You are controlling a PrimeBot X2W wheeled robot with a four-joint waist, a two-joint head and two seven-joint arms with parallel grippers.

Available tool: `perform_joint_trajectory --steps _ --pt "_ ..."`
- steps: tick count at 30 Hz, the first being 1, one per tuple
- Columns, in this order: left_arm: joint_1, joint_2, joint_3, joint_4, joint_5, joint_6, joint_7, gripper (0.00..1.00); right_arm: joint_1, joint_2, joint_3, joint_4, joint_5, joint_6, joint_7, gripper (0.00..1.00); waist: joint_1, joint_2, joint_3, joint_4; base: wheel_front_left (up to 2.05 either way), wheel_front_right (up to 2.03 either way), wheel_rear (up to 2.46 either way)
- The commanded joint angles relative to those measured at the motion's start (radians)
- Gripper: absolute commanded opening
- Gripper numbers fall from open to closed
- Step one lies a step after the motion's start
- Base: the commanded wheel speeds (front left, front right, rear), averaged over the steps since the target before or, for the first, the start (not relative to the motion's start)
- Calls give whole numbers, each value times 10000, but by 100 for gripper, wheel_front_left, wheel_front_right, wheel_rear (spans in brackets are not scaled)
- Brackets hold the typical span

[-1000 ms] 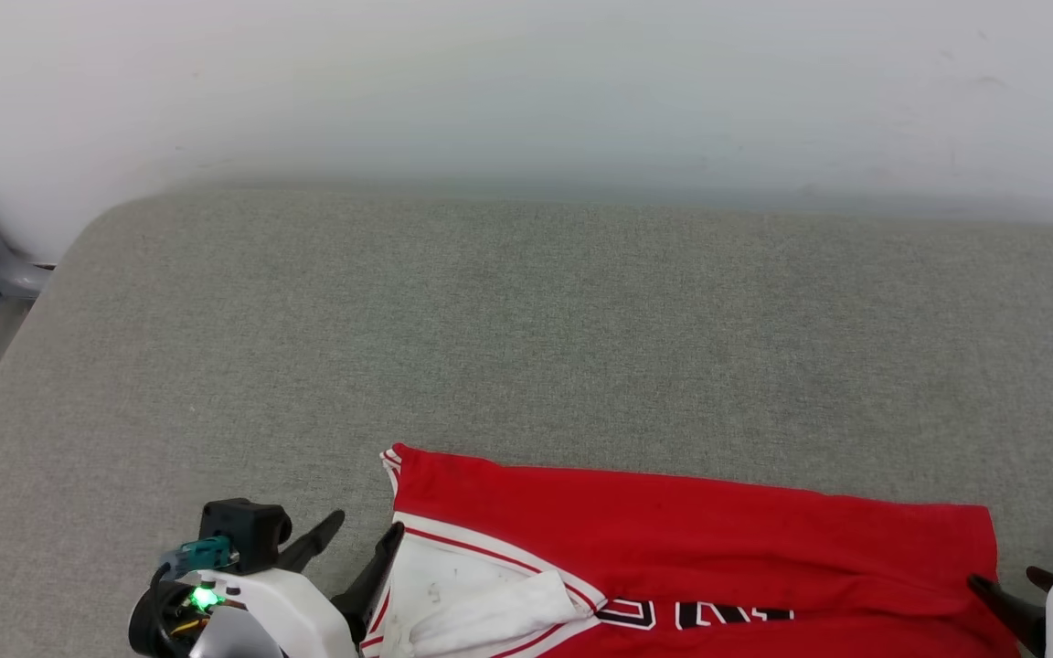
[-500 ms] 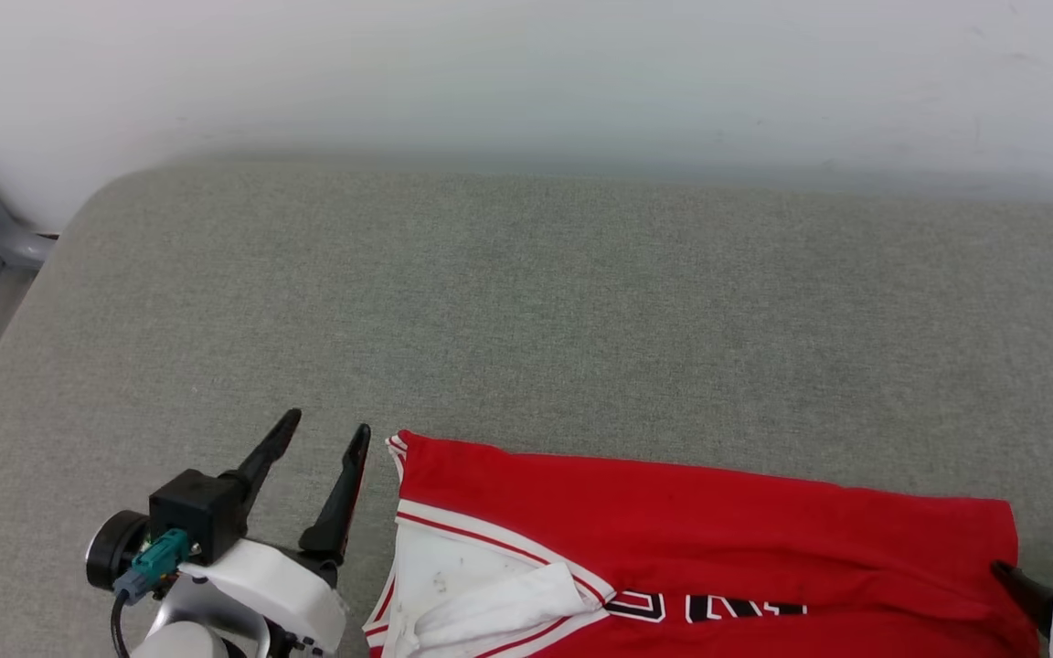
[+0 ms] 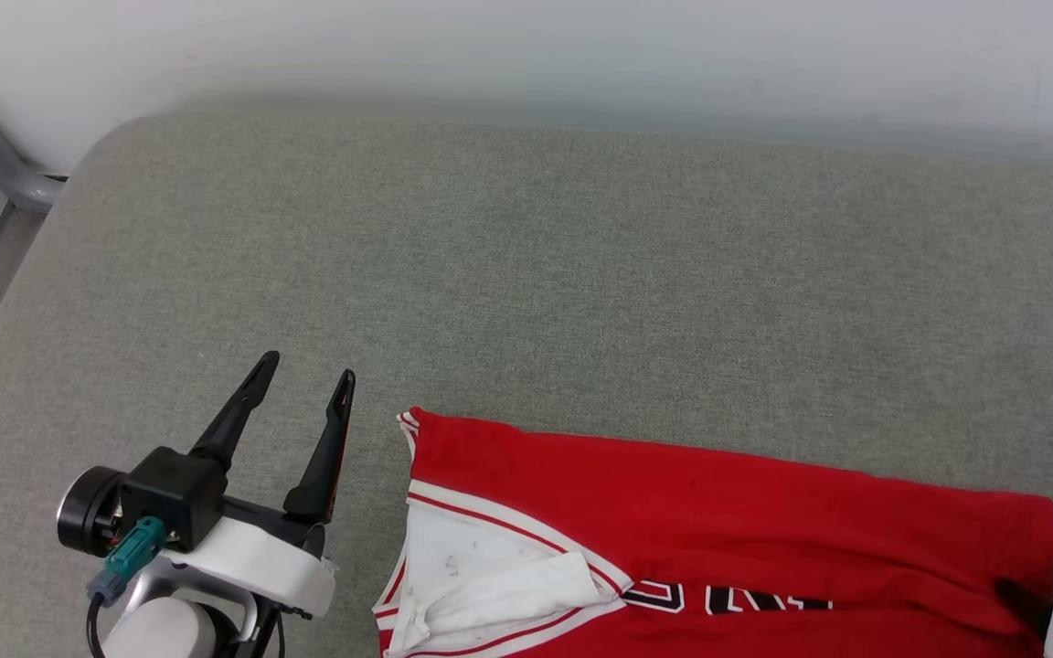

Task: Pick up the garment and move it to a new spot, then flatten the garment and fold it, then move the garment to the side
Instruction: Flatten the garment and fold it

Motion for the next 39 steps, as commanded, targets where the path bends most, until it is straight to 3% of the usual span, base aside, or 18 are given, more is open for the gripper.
perform_joint_trajectory --steps 1,13,21,22,24,25,39 --pt "131 -50 103 16 98 -81 -44 100 -74 133 -8 186 48 -5 74 100 -1 0 72 44 0 0 0" --pt "170 -281 549 211 454 -492 -45 100 -75 726 1073 1263 511 56 -171 100 -1 0 174 76 0 0 0" --pt "229 -362 654 348 540 -593 -45 100 -76 654 1813 1661 1005 58 -368 100 -1 0 40 2 0 0 0" --pt "245 -373 658 366 552 -606 -46 100 -51 631 1878 1716 1014 58 -376 96 -1 0 15 -5 0 0 0" --pt "259 -405 665 388 556 -621 -46 100 -16 502 1943 1777 1039 58 -476 24 -1 0 -24 -15 0 0 0" --pt "269 -421 674 398 564 -630 -46 100 -7 406 1961 1792 1033 56 -563 0 -1 0 -46 -20 0 0 0" --pt "535 -547 770 487 593 -673 -46 100 -271 -1046 1188 1929 339 -16 -1976 0 -1 0 -418 -177 0 0 0"
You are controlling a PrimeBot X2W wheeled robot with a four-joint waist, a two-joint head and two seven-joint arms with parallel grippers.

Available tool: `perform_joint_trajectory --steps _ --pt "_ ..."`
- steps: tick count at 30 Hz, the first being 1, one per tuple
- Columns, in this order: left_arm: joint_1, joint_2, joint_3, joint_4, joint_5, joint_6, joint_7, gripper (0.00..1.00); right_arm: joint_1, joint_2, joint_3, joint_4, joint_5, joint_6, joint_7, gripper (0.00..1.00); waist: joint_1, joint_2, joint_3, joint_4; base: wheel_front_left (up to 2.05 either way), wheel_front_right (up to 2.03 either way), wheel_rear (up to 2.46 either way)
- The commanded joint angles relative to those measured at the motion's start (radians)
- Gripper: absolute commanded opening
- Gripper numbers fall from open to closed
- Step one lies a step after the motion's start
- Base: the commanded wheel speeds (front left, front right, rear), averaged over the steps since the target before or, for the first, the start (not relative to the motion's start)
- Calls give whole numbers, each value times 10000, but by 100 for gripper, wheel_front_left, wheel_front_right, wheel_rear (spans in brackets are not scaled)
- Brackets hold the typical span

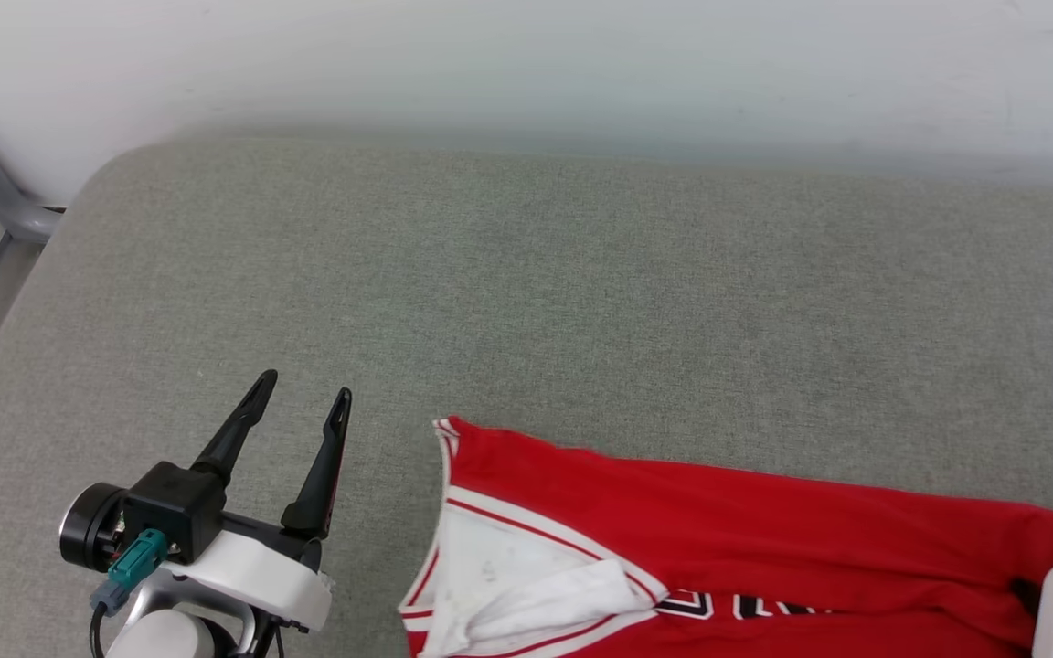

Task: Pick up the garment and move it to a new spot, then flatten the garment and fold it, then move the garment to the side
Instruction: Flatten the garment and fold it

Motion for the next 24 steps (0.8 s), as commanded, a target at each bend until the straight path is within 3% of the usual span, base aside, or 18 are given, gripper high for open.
perform_joint_trajectory --steps 1,7,11,24 --pt "132 -18 55 -2 22 -16 -42 100 1 -289 -180 173 -300 -29 -73 0 -1 -1 -30 -33 0 0 0" --pt "156 -87 65 8 62 -54 -41 100 -197 -754 -1033 353 -1390 -26 -580 0 -1 -1 -57 -78 0 0 0" --pt "175 -142 88 64 87 -96 -33 100 -197 -696 -1246 480 -1545 -26 -752 0 -1 -1 -128 -73 0 0 0" --pt "608 -315 164 208 118 -126 -33 100 707 -250 -291 -1332 -892 -20 10 0 -1 -1 -802 -220 0 0 0"
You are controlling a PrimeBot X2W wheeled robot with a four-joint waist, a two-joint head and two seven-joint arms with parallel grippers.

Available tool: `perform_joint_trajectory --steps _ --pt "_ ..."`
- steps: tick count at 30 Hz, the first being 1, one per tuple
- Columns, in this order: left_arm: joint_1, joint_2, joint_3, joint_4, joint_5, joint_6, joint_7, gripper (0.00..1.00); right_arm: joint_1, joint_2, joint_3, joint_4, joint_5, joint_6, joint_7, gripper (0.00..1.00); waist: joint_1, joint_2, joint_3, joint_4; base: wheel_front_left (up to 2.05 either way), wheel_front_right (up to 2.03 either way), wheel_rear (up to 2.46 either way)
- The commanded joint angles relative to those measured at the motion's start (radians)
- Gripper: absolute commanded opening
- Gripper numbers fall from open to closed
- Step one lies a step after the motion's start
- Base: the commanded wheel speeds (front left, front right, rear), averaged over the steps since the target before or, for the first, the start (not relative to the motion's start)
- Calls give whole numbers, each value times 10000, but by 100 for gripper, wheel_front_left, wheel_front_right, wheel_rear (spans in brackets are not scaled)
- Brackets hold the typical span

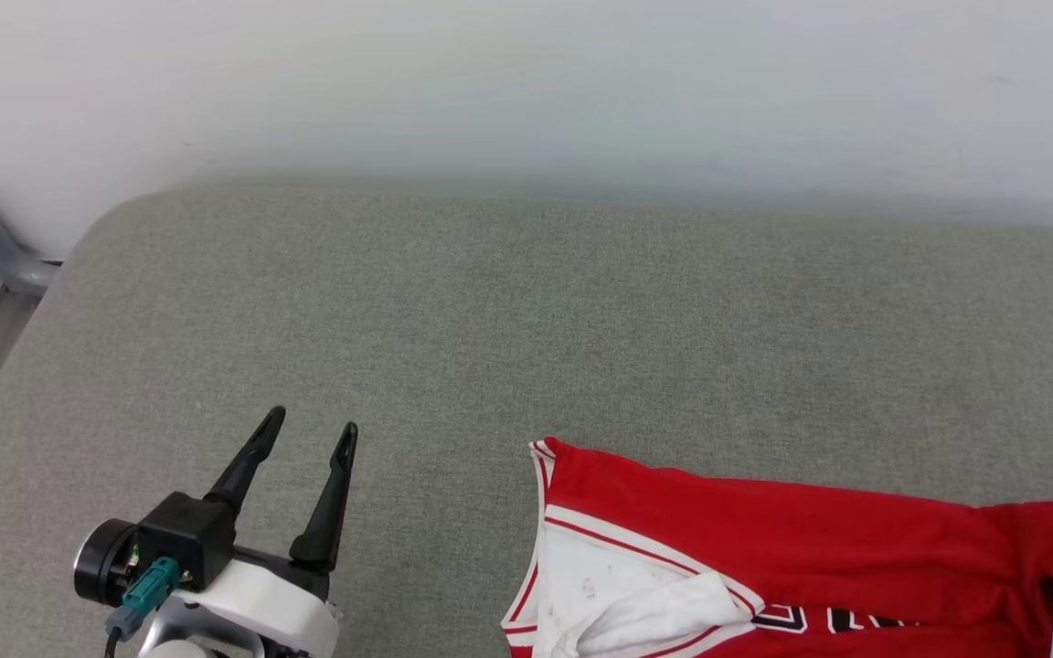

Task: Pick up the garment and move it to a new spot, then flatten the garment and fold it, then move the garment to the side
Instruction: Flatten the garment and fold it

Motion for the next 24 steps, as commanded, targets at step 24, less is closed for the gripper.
perform_joint_trajectory --steps 24 --pt "554 -302 202 26 139 -50 -24 100 144 2622 2546 -2995 2176 -9 1759 0 0 0 -618 245 0 0 0"
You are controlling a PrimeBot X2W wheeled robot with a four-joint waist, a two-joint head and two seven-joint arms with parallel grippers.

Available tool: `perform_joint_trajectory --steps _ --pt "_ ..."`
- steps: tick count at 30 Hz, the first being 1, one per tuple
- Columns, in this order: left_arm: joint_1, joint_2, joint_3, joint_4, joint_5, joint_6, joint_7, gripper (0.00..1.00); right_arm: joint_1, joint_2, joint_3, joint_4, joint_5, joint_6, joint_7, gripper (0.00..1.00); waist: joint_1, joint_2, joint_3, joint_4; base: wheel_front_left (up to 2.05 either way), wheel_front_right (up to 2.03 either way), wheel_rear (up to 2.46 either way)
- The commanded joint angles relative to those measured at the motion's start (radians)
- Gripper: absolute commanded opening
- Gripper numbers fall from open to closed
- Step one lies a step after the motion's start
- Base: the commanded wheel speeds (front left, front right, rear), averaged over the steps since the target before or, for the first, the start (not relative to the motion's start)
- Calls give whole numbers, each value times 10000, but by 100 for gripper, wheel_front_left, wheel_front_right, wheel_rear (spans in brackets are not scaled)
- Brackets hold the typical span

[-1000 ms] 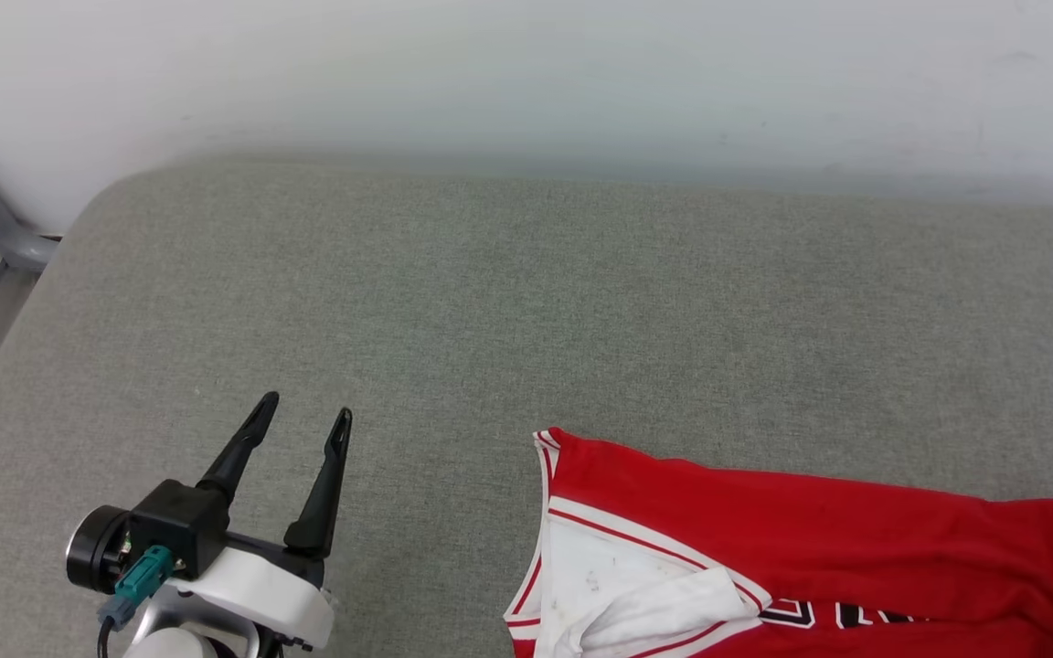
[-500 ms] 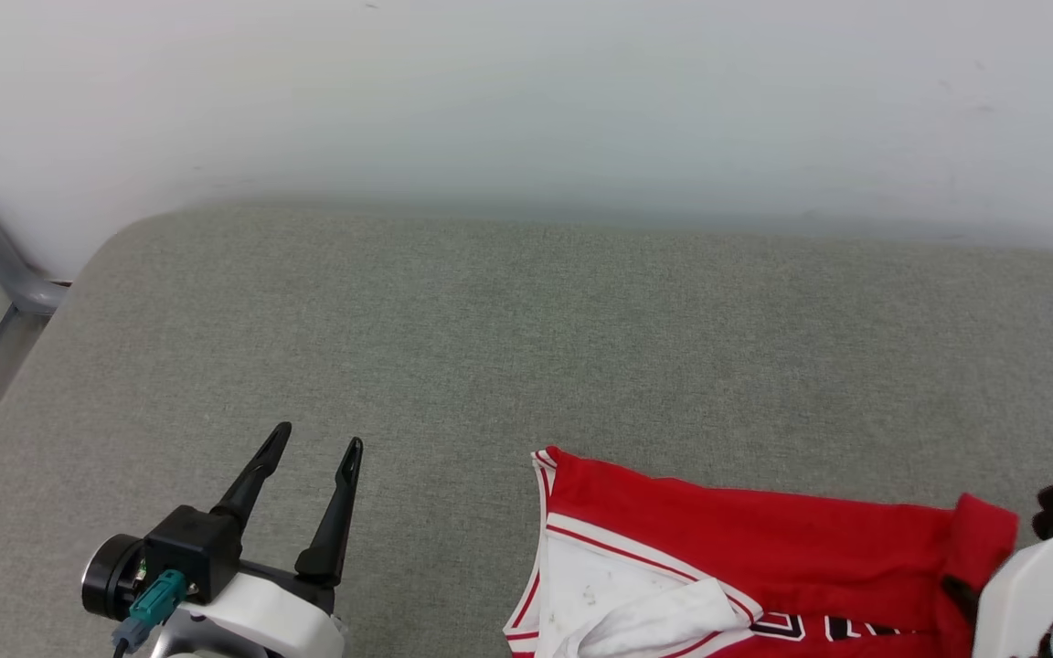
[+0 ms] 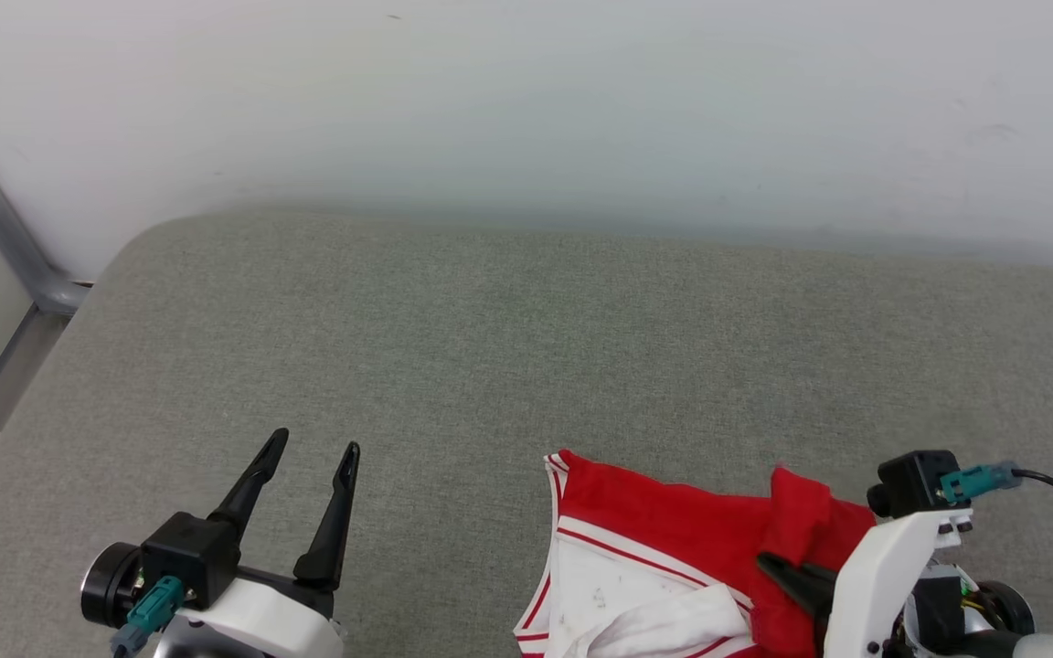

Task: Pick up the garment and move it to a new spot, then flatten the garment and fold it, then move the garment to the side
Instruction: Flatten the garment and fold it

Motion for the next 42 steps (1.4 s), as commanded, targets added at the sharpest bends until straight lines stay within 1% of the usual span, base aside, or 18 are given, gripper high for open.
perform_joint_trajectory --steps 1,5,12,15,19,20,21,22,23,24,26,29,32,36,39,40,41,42 --pt "99 6 65 -28 44 19 -24 100 -235 60 72 28 176 -9 -79 0 0 0 9 29 0 0 0" --pt "163 31 141 -39 59 1 -24 100 -492 102 582 590 1168 -7 -630 0 0 0 3 116 0 0 0" --pt "175 58 130 -20 67 -34 -24 100 -1017 99 1835 2117 2205 -7 -1927 0 0 0 -52 353 0 0 0" --pt "146 61 90 -32 70 -46 -19 100 -1383 97 2114 2970 1983 -7 -2599 0 0 0 -50 465 0 0 0" --pt "93 69 27 -35 83 -59 2 100 -1799 96 2372 4141 2215 -7 -3326 0 0 0 -15 607 0 0 0" --pt "79 67 15 -33 81 -57 3 100 -1955 96 2486 4371 2247 -7 -3502 36 0 0 -3 634 0 0 0" --pt "61 67 2 -28 82 -57 5 100 -2074 101 2591 4579 2294 -7 -3661 100 0 0 9 663 0 0 0" --pt "17 75 -21 0 70 -56 8 100 -2295 98 3015 4905 2920 -7 -4112 100 0 0 35 726 0 0 0" --pt "20 81 -21 8 61 -48 9 100 -2359 97 3178 4945 3149 -7 -4229 100 0 0 32 730 0 0 0" --pt "85 112 5 17 28 -1 6 100 -2523 95 3572 4915 3889 -7 -4358 100 0 0 11 696 0 0 0" --pt "146 120 12 18 13 35 6 100 -2655 93 3692 4869 4060 -7 -4425 100 0 0 -6 640 0 0 0" --pt "137 131 -6 -32 20 51 8 100 -2867 93 3556 4809 3715 -7 -4504 100 0 0 -31 520 0 0 0" --pt "170 142 5 -85 4 79 8 100 -3078 93 3147 4629 2881 -7 -4585 100 0 0 -50 388 0 0 0" --pt "178 127 6 -123 -11 108 4 100 -3290 -27 2474 3966 968 -7 -4748 100 0 0 -31 230 0 0 0" --pt "161 81 32 -141 -20 116 1 100 -3268 -519 2007 3341 -272 -9 -5039 100 0 0 -14 123 0 0 0" --pt "161 81 32 -141 -20 116 1 100 -3268 -519 2007 3341 -272 -9 -5039 100 0 0 -14 123 0 0 0" --pt "135 54 34 -139 -6 106 -5 100 -3214 -927 1772 2919 -1009 -7 -5336 100 0 0 3 68 0 0 0" --pt "119 44 42 -138 1 99 -5 100 -3171 -1153 1672 2759 -1308 -7 -5505 100 0 0 15 38 0 0 0"
